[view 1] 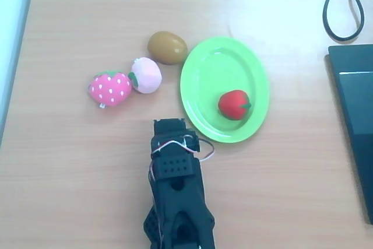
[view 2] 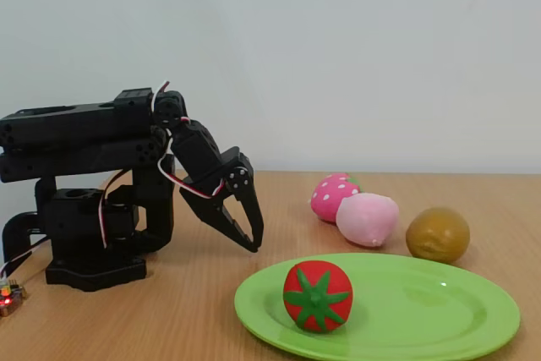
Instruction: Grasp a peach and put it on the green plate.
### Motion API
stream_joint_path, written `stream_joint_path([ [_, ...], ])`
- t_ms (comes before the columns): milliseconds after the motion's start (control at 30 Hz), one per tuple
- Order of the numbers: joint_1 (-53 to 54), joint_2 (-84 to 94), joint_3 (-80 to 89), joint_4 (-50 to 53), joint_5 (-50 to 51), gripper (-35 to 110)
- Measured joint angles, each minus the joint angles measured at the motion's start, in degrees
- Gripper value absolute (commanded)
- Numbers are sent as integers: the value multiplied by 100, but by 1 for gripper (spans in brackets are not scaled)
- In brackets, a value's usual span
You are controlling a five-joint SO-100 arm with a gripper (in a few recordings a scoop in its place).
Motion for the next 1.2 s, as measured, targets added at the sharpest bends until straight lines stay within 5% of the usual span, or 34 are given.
stream_joint_path([
  [600,-202,-53,-290,-185,-501,-6],
  [1200,378,-2065,-2487,-1301,-343,-8],
])
